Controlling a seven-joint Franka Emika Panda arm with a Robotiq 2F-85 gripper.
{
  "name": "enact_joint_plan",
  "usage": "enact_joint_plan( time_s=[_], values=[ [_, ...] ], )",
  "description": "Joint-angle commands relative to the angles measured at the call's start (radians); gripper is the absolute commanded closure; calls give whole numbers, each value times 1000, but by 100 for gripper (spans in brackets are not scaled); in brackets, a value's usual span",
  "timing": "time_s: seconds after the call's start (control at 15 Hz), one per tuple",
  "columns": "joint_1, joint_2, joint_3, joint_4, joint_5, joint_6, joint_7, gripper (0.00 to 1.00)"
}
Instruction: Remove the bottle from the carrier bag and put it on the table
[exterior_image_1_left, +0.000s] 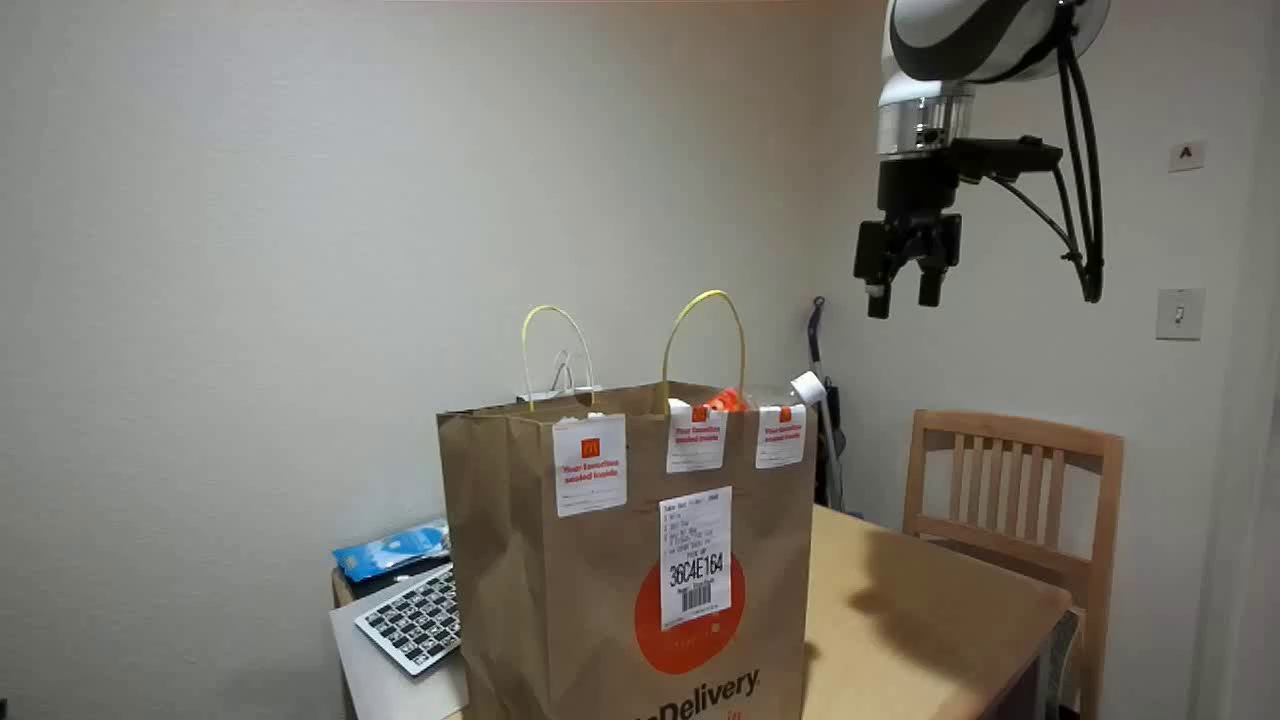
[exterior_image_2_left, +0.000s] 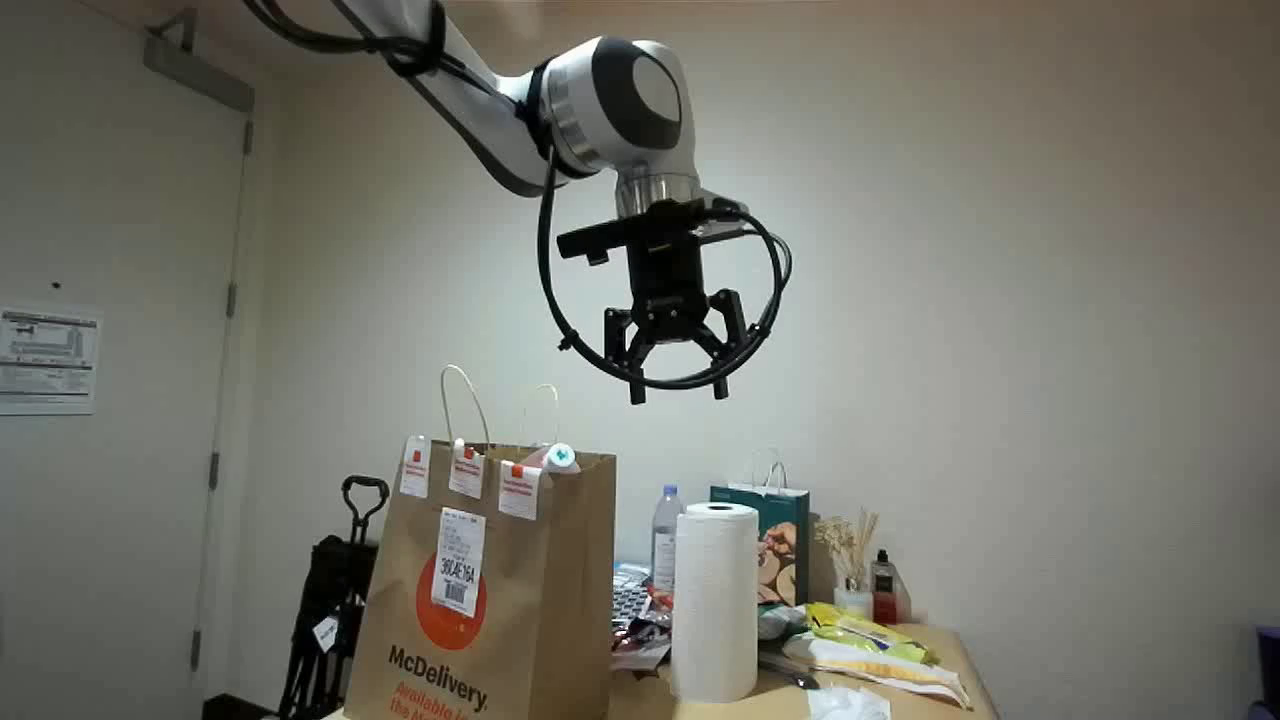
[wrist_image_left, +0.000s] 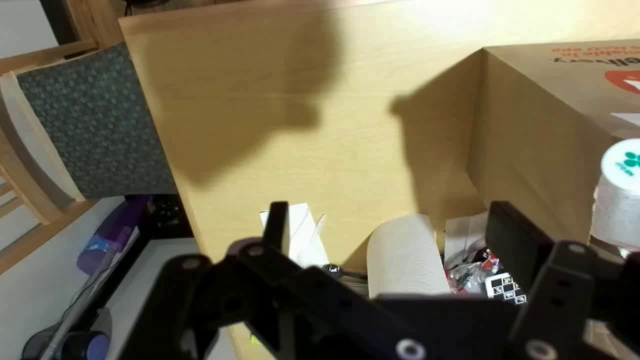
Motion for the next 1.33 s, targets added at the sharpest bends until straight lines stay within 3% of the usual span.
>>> enact_joint_plan(
  time_s=[0.0,0.4,0.93,1.27],
  values=[
    [-1,1,1,2,1,-2,-1,0],
    [1,6,3,5,2,1,-4,0],
    [96,139,80,111,11,-9,-37,0],
    [130,199,93,179,14,-141,-184,0]
  ],
)
